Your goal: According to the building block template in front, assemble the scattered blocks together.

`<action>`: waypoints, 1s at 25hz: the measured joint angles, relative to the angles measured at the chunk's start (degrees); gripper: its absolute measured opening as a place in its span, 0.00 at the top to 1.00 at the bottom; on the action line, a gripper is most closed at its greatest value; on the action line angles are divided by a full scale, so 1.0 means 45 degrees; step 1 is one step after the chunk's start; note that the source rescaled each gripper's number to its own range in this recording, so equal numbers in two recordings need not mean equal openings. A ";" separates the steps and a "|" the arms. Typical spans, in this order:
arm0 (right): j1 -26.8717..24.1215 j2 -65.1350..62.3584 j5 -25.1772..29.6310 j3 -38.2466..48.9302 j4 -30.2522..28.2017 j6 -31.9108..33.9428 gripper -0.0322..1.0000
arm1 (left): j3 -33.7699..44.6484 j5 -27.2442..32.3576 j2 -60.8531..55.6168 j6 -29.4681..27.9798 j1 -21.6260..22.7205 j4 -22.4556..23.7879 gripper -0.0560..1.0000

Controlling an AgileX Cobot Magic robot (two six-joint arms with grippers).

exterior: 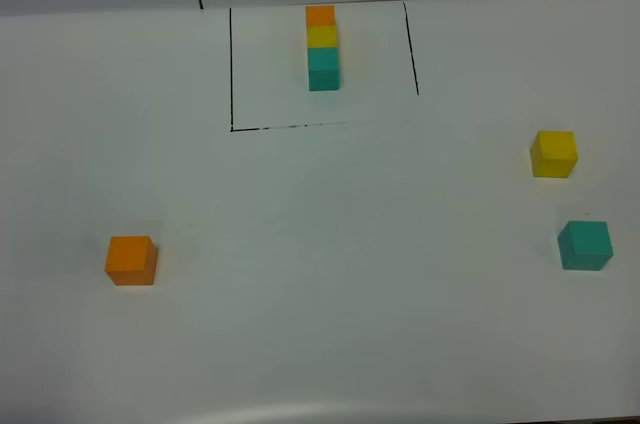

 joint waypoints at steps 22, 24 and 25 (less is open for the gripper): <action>0.0000 0.0000 0.0000 0.0000 0.0000 0.0000 0.24 | 0.0000 0.0000 0.0000 0.0000 0.0000 0.0000 0.72; 0.0000 0.0000 0.0000 0.0000 0.0000 0.0000 0.24 | 0.0000 0.0000 0.0000 0.0000 0.0000 0.0000 0.72; 0.0000 0.0000 0.0000 0.0000 0.0000 0.0000 0.24 | 0.0000 0.0000 0.0000 0.0000 0.0000 0.0000 0.72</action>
